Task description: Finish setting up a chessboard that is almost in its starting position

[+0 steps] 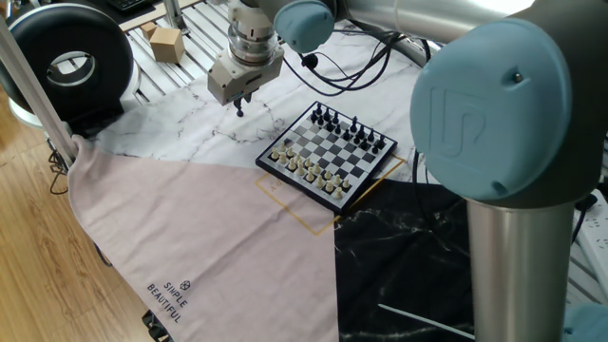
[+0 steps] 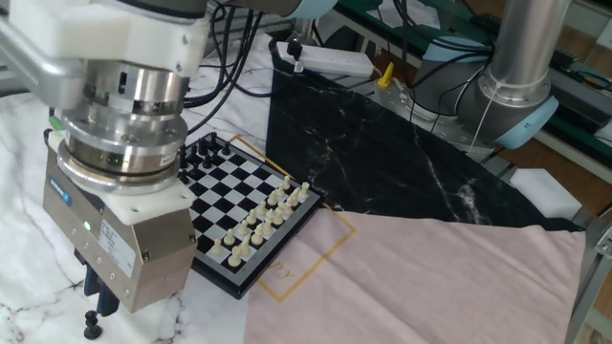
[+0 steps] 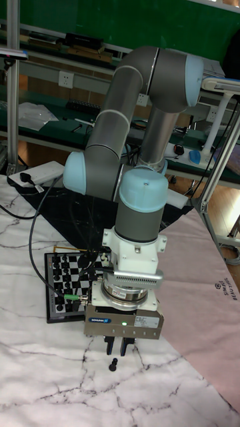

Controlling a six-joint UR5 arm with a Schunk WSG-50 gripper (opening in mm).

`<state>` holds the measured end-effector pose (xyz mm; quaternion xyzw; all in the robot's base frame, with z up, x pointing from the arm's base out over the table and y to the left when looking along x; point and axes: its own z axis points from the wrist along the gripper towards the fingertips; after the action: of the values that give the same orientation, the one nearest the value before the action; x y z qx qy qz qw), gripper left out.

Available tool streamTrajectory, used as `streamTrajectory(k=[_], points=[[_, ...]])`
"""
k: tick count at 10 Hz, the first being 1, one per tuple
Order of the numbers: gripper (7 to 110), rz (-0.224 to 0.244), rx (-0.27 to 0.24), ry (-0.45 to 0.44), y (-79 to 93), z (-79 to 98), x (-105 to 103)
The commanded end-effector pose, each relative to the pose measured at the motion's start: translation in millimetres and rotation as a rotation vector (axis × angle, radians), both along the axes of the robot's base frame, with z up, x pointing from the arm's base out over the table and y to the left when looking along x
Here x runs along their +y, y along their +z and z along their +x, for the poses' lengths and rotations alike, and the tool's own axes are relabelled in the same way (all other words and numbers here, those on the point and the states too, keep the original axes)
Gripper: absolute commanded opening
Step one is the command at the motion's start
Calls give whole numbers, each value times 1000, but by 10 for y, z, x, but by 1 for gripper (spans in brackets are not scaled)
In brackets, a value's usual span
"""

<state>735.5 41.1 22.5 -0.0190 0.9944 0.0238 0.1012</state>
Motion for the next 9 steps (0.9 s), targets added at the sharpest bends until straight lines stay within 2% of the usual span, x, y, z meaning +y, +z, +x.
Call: streamTrajectory(k=[1, 4, 5, 6, 9], points=[[7, 5, 39, 19, -59, -59, 19], [7, 29, 38, 31, -87, -47, 103], [22, 39, 38, 36, -92, -52, 149], [22, 40, 37, 38, -68, -57, 164], [22, -6, 36, 47, -104, -34, 46]])
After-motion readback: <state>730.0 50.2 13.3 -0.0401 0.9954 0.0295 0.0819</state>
